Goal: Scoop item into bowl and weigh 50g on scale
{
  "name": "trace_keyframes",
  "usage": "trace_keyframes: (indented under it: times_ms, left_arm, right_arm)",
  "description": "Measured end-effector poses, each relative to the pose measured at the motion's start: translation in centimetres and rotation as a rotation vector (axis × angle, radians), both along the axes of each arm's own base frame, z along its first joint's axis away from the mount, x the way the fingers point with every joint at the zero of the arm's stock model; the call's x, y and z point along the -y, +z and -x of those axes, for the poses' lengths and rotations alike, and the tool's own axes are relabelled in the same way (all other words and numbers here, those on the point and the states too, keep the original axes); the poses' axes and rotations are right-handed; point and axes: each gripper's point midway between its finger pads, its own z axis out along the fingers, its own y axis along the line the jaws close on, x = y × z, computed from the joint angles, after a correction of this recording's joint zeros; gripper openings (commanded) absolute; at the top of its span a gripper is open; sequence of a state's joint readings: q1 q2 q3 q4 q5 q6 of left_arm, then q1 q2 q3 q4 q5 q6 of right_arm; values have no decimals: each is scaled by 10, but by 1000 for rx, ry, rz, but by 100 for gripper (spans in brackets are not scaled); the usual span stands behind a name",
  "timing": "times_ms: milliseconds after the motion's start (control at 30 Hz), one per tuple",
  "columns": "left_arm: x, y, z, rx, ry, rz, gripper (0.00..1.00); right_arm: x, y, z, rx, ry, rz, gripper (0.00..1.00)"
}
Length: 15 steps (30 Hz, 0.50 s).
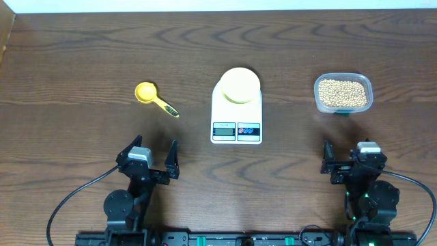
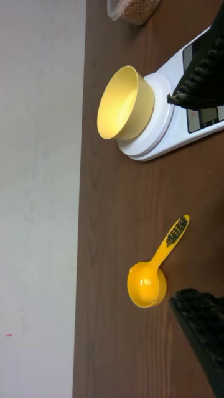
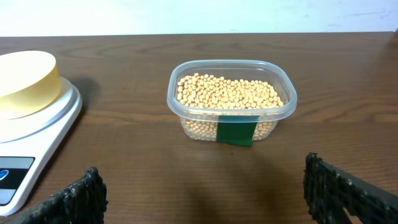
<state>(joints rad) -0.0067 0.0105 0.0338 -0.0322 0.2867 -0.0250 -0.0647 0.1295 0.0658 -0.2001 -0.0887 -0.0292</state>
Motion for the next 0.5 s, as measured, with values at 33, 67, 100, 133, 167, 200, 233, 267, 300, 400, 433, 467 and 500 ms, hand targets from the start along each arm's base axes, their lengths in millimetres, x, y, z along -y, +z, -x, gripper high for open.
trace_keyframes:
  times_ms: [33,67,100,133,167,200,233,267,300,400,433,467,500]
  left_arm:
    - [0,0,0,0,0,0,94]
    - [0,0,0,0,0,0,94]
    - [0,0,0,0,0,0,94]
    - [0,0,0,0,0,0,94]
    - [0,0,0,0,0,0,94]
    - [0,0,0,0,0,0,94]
    - [0,0,0,0,0,0,94]
    - [0,0,0,0,0,0,94]
    - [0,0,0,0,0,0,94]
    - [0,0,0,0,0,0,94]
    - [0,0,0,0,-1,0,94]
    - [1,0,0,0,-4,1,94]
    - [1,0,0,-1,-7,4,94]
  right_arm:
    - [0,0,0,0,0,0,99]
    - [0,0,0,0,0,0,99]
    - [0,0,0,0,0,0,99]
    - [0,0,0,0,0,0,99]
    - [0,0,0,0,0,0,99]
    - [0,0,0,0,0,0,99]
    - [0,0,0,0,0,0,99]
    - [0,0,0,0,0,0,99]
    - [0,0,0,0,0,0,99]
    - [0,0,0,0,0,0,99]
    - [0,0,0,0,0,0,99]
    - [0,0,0,0,0,0,99]
    - [0,0,0,0,0,0,99]
